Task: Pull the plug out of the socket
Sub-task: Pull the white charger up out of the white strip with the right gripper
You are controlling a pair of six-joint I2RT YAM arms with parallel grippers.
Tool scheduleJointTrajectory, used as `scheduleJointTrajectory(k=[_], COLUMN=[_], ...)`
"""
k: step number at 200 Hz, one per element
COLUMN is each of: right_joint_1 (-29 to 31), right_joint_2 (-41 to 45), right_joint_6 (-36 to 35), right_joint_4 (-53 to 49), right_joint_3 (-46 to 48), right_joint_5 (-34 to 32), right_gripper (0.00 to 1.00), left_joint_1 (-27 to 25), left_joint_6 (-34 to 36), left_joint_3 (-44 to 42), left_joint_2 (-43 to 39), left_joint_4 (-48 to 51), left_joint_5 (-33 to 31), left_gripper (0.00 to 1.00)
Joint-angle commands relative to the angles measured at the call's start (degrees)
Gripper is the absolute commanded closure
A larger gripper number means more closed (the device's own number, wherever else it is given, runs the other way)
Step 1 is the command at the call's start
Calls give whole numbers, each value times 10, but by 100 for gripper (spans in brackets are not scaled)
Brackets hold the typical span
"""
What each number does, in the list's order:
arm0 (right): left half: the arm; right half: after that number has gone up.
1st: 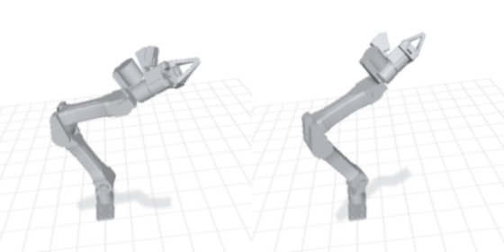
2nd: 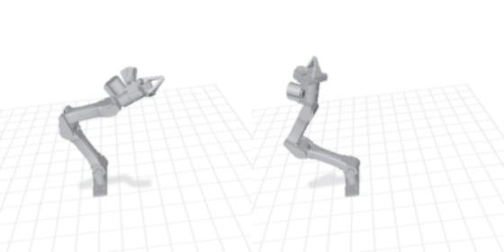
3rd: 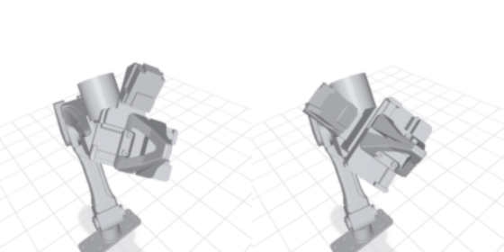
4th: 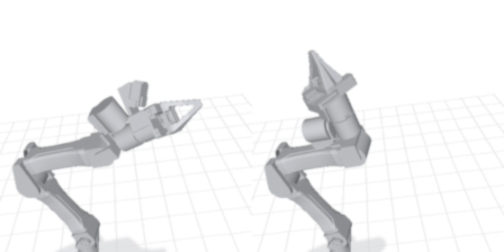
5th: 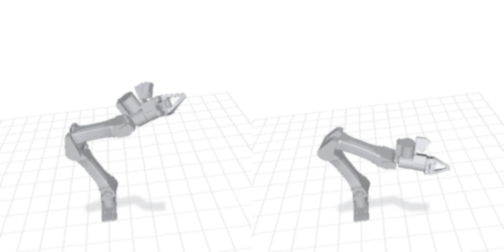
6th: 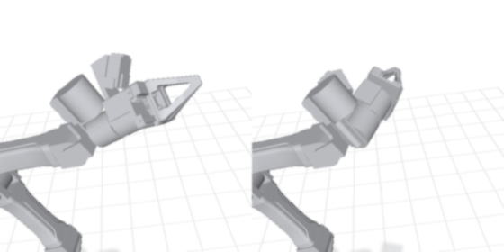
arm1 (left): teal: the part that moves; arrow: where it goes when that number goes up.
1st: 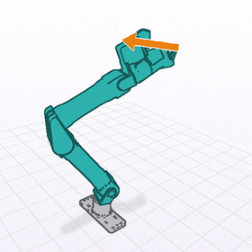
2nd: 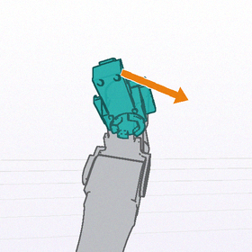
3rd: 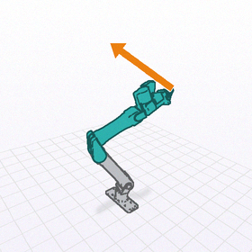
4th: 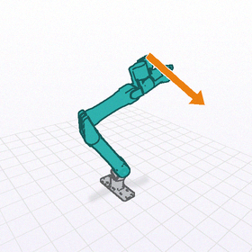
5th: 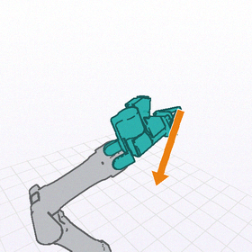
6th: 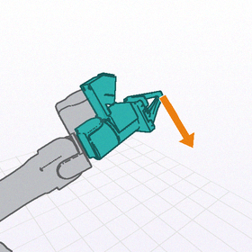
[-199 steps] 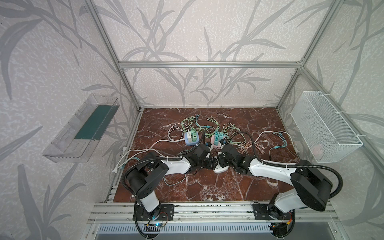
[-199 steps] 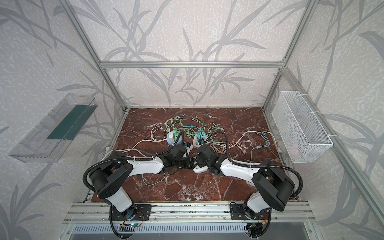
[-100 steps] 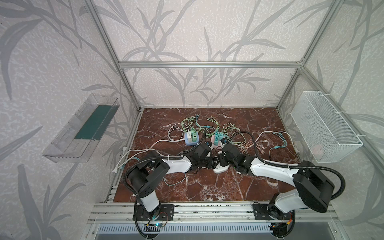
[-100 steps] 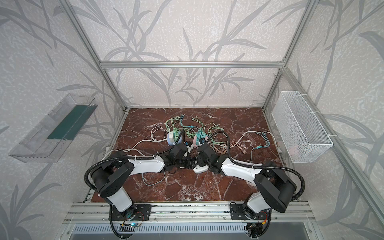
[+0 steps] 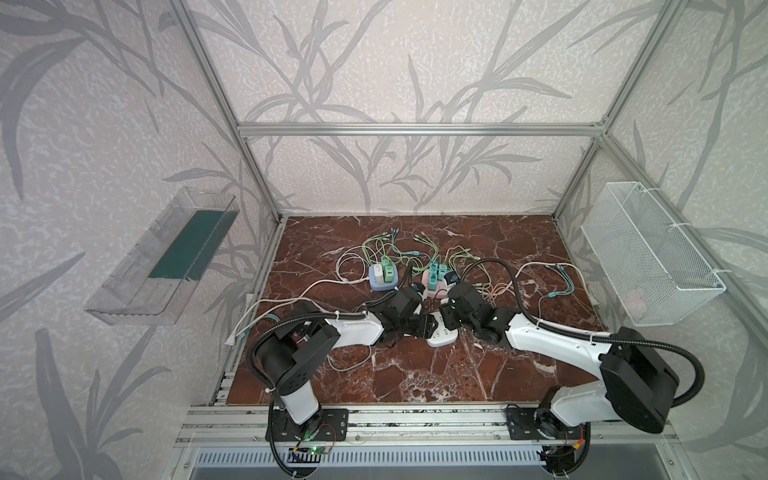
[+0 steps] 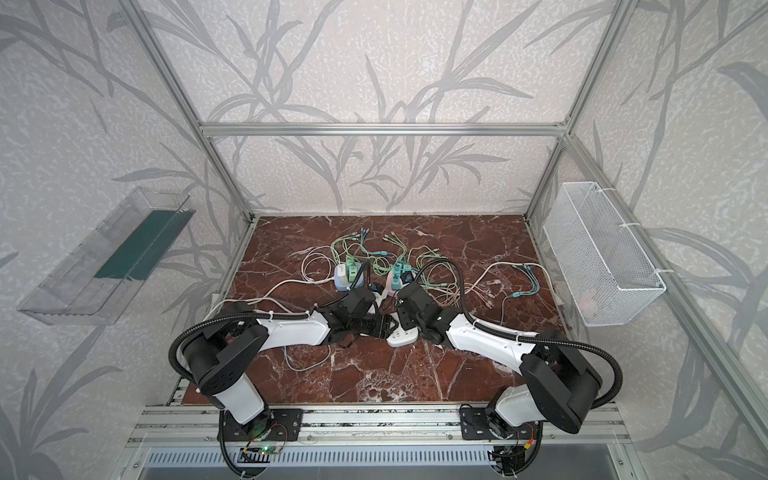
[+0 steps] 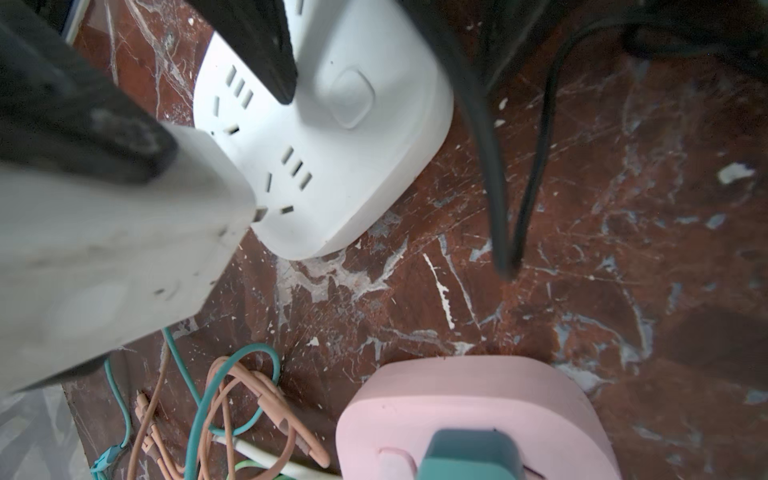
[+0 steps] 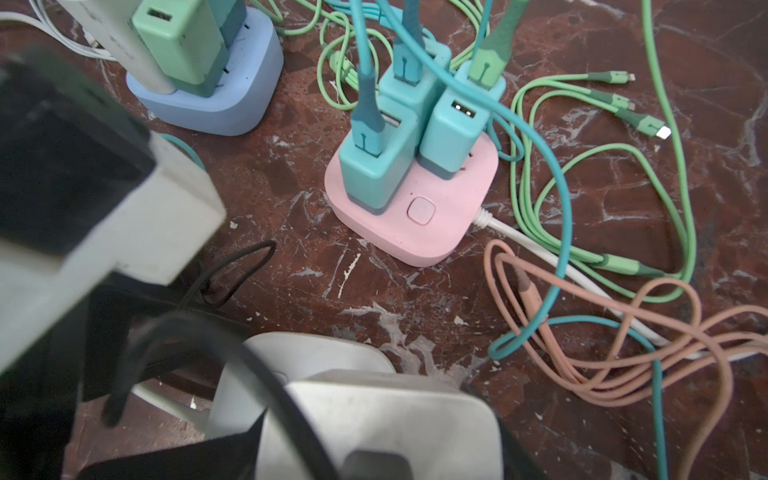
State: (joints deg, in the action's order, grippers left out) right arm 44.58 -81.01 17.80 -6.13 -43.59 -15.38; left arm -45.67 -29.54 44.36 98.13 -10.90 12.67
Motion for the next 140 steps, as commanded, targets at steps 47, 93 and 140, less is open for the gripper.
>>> scheduleJointTrajectory(k=[47, 93, 140], right_joint_1=[-31, -59, -85], right_joint_2=[16, 15, 7], right_joint_6=[-32, -49, -50], right_joint_4=[-87, -139, -141], right_joint_3=[-41, -54, -48], right_joint_5=[13, 38, 68], right_gripper=[67, 66, 64], left_joint_1=[-4, -11, -16], left_joint_6=[28, 42, 49], left_joint_3=[-32, -45, -58], left_joint_2=[1, -7, -22], left_joint_4=[36, 10, -23], left_joint_5=[13, 31, 38], left_gripper=[33, 33, 33])
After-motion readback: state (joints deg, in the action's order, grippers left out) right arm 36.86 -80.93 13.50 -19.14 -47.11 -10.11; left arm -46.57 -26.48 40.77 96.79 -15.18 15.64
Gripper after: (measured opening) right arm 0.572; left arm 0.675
